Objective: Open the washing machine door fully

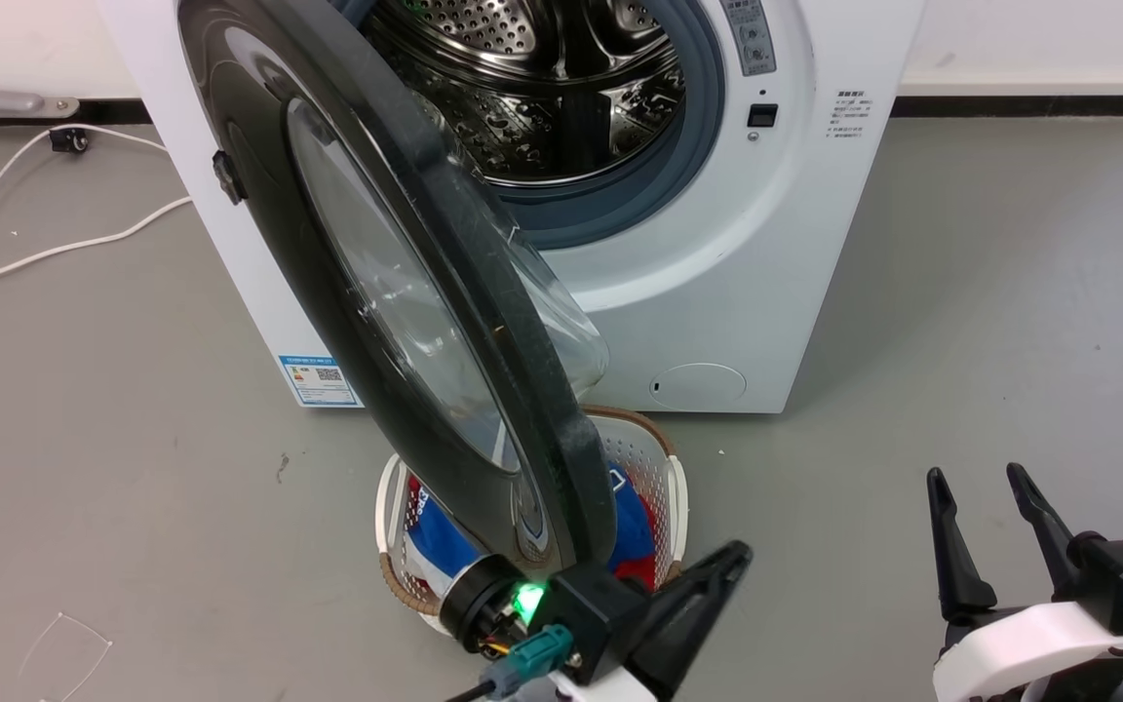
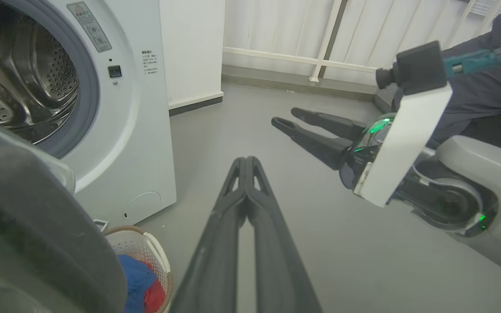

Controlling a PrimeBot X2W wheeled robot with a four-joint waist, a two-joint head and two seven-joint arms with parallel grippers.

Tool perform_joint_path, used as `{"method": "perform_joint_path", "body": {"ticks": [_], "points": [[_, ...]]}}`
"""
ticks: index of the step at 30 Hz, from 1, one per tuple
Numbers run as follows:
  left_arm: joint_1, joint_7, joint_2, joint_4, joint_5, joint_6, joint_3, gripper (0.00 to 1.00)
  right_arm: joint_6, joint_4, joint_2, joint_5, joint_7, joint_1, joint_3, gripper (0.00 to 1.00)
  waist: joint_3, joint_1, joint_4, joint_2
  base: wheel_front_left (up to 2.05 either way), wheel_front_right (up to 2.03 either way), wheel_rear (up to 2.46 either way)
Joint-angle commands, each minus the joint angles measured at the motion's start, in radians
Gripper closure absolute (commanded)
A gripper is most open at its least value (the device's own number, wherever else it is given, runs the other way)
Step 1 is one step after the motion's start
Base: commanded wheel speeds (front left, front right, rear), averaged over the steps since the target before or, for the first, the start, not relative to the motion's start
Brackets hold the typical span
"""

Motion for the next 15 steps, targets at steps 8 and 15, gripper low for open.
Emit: {"method": "perform_joint_path", "body": {"ticks": [8, 15], "points": [[-0.05, -0.098, -0.026, 0.159, 0.007, 0.044, 0.053, 1.0, 0.0, -0.004, 0.003, 0.001, -0.001, -0.026, 0.005, 0.0, 0.025, 0.0, -0.013, 0.0, 0.0, 0.0, 0.0], [-0.104, -0.157, -0.037, 0.256, -0.001, 0.064, 0.09, 1.0, 0.0, 0.003, 0.003, 0.004, -0.011, -0.04, -0.003, 0.0, 0.043, 0.0, -0.016, 0.0, 0.0, 0.0, 0.0]]}}
